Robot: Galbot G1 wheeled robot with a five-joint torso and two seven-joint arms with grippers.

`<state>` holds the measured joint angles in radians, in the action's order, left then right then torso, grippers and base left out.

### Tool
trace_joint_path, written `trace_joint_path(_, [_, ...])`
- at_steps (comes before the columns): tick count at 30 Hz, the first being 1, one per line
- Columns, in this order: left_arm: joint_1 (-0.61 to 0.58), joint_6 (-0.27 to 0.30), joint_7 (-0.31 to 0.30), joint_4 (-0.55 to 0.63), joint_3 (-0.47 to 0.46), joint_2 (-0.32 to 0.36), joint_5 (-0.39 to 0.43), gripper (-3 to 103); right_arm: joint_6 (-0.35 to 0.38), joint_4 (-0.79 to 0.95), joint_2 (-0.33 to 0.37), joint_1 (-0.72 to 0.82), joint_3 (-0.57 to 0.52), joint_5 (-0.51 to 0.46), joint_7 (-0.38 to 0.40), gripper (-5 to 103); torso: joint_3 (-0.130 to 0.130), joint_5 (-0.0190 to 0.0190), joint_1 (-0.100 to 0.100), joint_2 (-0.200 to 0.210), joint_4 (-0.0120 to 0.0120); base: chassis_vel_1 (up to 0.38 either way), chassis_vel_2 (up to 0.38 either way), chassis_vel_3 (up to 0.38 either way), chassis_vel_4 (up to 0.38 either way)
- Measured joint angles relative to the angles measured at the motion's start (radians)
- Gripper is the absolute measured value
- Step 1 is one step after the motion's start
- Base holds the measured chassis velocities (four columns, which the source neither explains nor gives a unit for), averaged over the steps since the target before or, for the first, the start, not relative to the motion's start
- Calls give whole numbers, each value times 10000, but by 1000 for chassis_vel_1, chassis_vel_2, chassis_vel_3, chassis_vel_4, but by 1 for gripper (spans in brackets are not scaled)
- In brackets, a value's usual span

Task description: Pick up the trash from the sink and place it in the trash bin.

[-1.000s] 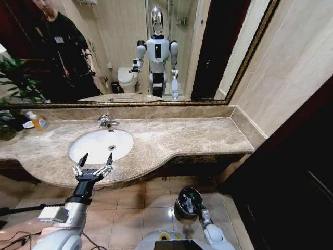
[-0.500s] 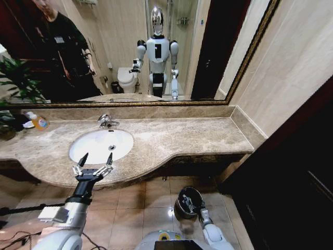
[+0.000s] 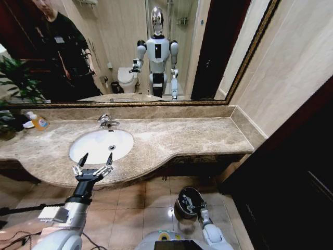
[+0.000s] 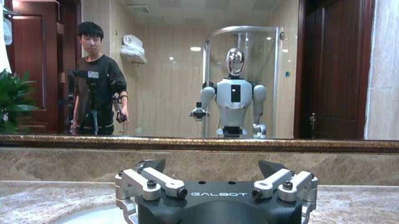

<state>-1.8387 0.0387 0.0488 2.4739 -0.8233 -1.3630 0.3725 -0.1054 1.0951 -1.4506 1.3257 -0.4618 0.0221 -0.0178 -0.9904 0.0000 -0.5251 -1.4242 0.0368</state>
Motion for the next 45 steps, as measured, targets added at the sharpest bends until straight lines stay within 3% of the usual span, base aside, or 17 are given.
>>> trace_joint_path(17, [0, 0, 0, 0, 0, 0, 0, 100, 80, 745, 262, 325, 75, -441, -1, 100, 0, 0, 0, 0, 0, 0, 0, 0, 0])
trace_joint_path(25, [0, 0, 0, 0, 0, 0, 0, 100, 619, 2363, 530, 790, 207, -1252, 167, 100, 0, 0, 0, 0, 0, 0, 0, 0, 0])
trace_joint_path(45, [0, 0, 0, 0, 0, 0, 0, 100, 886, 5413, 1367, 1454, 28, -2310, 550, 100, 0, 0, 0, 0, 0, 0, 0, 0, 0])
